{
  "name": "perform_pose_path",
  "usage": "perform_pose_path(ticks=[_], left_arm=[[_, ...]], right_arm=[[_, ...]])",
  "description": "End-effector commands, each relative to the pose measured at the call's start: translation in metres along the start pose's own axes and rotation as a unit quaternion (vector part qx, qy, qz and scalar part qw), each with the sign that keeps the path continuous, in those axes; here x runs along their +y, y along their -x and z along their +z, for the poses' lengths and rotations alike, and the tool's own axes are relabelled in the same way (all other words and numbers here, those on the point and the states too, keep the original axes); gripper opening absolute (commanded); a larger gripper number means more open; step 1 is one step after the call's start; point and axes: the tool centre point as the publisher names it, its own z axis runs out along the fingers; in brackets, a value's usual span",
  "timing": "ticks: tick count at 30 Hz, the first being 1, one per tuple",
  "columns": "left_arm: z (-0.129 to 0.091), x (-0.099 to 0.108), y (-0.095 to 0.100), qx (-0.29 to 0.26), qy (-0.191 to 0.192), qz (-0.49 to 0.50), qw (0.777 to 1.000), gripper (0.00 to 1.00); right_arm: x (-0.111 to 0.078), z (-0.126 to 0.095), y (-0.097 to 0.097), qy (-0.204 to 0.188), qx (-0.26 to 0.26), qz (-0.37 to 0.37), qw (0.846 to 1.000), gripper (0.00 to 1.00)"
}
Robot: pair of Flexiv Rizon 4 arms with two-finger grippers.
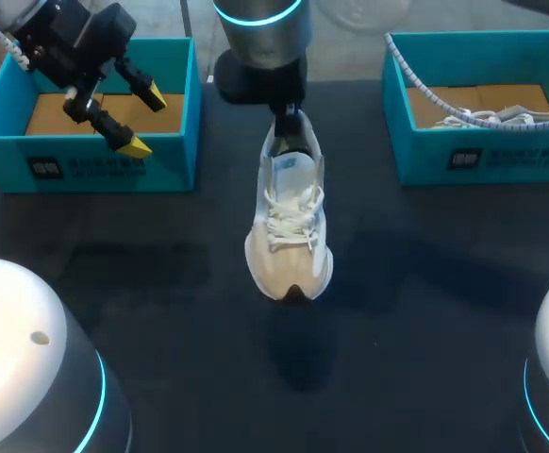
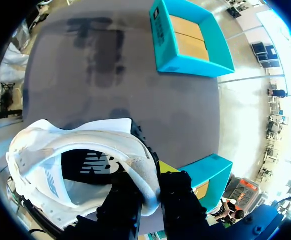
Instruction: Take the shoe out of the shoebox, open the shoe tongue, remove and reinsert the insole, then place the shoe into the shoebox
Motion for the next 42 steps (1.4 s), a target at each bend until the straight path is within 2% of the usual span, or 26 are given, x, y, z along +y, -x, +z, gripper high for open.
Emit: perform_pose_path(ticks=[1,6,14,26,34,40,42], left_arm=[[0.000,0.000,0.001,0.001,0.001,0.000,1.000,1.00],[0.000,0.000,0.001,0.001,0.001,0.000,1.000,1.00],[0.000,0.000,0.001,0.001,0.001,0.000,1.000,1.00],[0.000,0.000,0.001,0.001,0.001,0.000,1.000,1.00],[0.000,0.000,0.001,0.001,0.001,0.000,1.000,1.00],[0.000,0.000,0.001,0.001,0.001,0.000,1.000,1.00],[0.000,0.000,0.001,0.001,0.001,0.000,1.000,1.00]], right_arm=[[-0.009,0.006,0.019,-0.004,0.014,0.008,1.000,0.00],[-0.037,0.017,0.062,-0.007,0.024,0.028,0.999,0.00],[-0.074,0.034,0.131,-0.029,0.003,0.047,0.998,0.00],[-0.114,0.050,0.198,-0.032,-0.018,0.050,0.998,0.00],[-0.123,0.053,0.231,-0.042,-0.029,0.068,0.996,0.00],[-0.114,0.057,0.250,-0.053,-0.038,0.105,0.992,0.00],[-0.114,0.057,0.250,-0.053,-0.038,0.105,0.992,0.00]])
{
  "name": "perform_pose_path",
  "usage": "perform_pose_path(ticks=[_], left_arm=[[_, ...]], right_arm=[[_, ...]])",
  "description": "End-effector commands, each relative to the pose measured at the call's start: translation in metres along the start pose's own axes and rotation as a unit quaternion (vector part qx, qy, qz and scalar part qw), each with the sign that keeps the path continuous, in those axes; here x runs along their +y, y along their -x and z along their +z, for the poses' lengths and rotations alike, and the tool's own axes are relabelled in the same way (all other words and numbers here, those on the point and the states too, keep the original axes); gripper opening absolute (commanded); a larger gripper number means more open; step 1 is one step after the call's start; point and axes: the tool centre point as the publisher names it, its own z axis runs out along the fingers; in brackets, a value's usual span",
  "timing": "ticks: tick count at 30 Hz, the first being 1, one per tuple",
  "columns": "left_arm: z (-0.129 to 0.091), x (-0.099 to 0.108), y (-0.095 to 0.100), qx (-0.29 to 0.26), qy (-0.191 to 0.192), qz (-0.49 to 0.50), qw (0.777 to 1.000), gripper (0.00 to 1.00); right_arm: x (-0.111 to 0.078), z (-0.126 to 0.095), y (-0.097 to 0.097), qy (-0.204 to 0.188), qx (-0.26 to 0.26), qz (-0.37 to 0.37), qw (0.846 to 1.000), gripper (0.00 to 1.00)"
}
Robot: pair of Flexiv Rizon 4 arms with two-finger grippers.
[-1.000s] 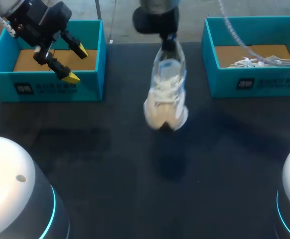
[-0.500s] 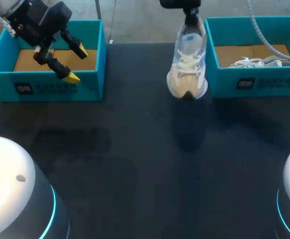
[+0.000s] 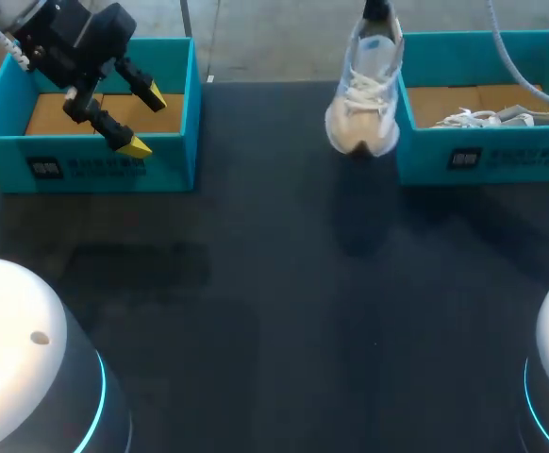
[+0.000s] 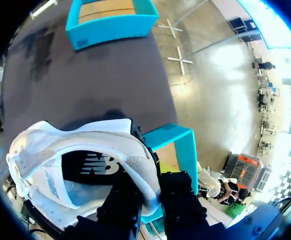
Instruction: Take the shoe out of the shoebox, open the shoe tongue, remove and reinsert the insole, then place the shoe into the shoebox
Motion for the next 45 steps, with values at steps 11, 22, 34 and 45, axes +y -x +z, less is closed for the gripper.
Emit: perform_pose_path(ticks=[11,22,34,45], left_arm=[[0.000,0.000,0.001,0.001,0.001,0.000,1.000,1.00],[0.000,0.000,0.001,0.001,0.001,0.000,1.000,1.00],[0.000,0.000,0.001,0.001,0.001,0.000,1.000,1.00],[0.000,0.000,0.001,0.001,0.001,0.000,1.000,1.00]], right_arm=[[0.011,0.000,0.004,-0.012,0.003,0.001,1.000,0.00],[0.011,0.004,0.009,-0.016,-0.001,-0.006,1.000,0.00],[-0.027,0.032,0.051,-0.019,-0.012,-0.033,0.999,0.00],[-0.093,0.066,0.103,-0.036,-0.014,-0.018,0.999,0.00]])
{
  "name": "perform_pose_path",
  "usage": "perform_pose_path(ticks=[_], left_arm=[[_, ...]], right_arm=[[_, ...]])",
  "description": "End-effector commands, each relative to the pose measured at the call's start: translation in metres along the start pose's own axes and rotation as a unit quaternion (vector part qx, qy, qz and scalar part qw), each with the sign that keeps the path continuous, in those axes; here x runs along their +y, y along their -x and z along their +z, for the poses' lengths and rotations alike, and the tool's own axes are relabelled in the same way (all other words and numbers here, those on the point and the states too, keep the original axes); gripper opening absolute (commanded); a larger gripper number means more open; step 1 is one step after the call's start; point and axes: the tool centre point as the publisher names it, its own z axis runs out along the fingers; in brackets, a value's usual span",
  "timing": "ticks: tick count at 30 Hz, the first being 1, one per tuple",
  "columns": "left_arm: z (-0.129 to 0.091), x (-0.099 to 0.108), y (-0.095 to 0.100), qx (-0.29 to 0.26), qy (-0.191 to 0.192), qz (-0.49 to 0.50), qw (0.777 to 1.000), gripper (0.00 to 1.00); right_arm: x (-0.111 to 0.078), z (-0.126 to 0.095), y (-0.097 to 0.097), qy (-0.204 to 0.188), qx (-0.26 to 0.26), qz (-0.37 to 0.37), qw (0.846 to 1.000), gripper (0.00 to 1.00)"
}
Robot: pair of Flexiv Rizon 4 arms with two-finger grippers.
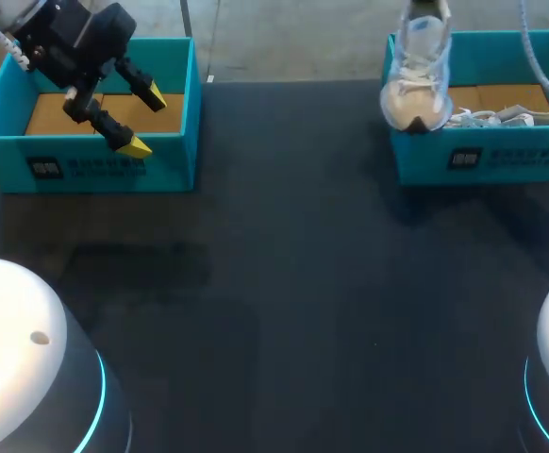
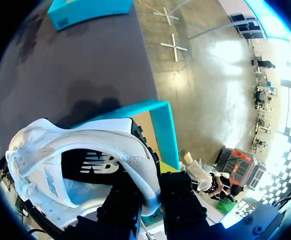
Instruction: Take the shoe out of the shoebox, open the shoe tongue, remove and reinsert the insole, then place the shoe into the shoebox
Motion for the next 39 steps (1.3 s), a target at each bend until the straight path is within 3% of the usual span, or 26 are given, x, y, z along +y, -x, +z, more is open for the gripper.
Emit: perform_pose_path(ticks=[1,8,17,27,35,39], left_arm=[[0.000,0.000,0.000,0.000,0.001,0.000,1.000,1.00],[0.000,0.000,0.000,0.000,0.001,0.000,1.000,1.00],[0.000,0.000,0.000,0.000,0.001,0.000,1.000,1.00],[0.000,0.000,0.000,0.000,0.001,0.000,1.000,1.00],[0.000,0.000,0.000,0.000,0.001,0.000,1.000,1.00],[0.000,0.000,0.000,0.000,0.001,0.000,1.000,1.00]], right_arm=[[-0.025,0.016,0.021,0.005,0.007,0.010,1.000,0.00],[-0.064,0.034,0.046,-0.020,0.000,0.041,0.999,0.00],[-0.107,0.054,0.056,-0.028,0.002,0.044,0.999,0.00],[-0.155,0.082,0.075,-0.060,0.024,0.133,0.989,0.00],[-0.181,0.095,0.075,-0.082,0.041,0.245,0.965,0.00],[-0.195,0.096,0.072,-0.096,0.046,0.332,0.937,0.00]])
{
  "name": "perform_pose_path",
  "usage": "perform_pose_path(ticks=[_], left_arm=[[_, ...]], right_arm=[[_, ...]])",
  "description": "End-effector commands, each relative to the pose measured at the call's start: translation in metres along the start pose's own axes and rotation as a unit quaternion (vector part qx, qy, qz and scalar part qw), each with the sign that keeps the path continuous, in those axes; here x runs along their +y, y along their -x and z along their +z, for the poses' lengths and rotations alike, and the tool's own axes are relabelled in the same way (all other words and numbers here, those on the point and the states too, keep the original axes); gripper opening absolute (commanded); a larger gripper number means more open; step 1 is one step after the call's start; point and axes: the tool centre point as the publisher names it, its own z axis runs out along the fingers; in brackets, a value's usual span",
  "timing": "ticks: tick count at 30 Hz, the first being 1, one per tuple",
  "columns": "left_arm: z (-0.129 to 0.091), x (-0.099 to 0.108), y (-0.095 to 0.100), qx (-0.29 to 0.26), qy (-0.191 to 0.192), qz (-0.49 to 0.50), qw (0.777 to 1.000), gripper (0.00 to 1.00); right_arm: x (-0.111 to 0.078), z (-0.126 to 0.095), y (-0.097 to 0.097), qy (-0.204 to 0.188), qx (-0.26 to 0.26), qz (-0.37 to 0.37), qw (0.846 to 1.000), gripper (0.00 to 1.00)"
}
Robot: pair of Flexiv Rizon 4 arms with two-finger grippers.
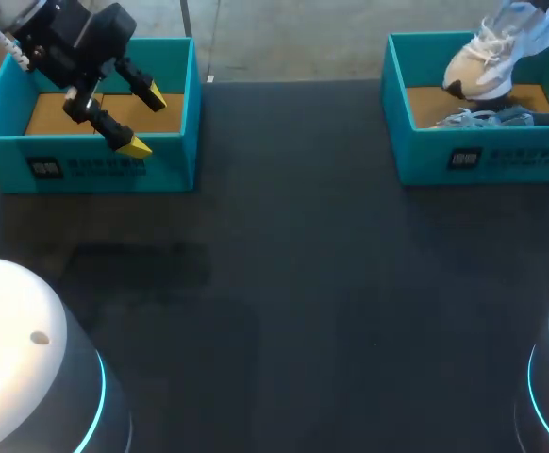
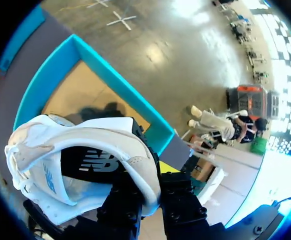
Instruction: Take the shoe out of the shoebox, open the shoe tongue, remove and reinsert the insole, then place the shoe into the shoebox
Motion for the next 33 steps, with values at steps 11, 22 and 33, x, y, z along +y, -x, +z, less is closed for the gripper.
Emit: perform_pose_path(ticks=[11,22,33], left_arm=[[0.000,0.000,0.000,0.000,0.001,0.000,1.000,1.00],[0.000,0.000,0.000,0.000,0.001,0.000,1.000,1.00],[0.000,0.000,0.000,0.000,0.001,0.000,1.000,1.00]], right_arm=[[-0.040,0.005,0.010,-0.041,0.052,0.260,0.963,0.00],[-0.059,0.009,-0.001,-0.053,0.044,0.386,0.920,0.00],[-0.061,0.016,-0.002,-0.061,0.028,0.391,0.918,0.00]])
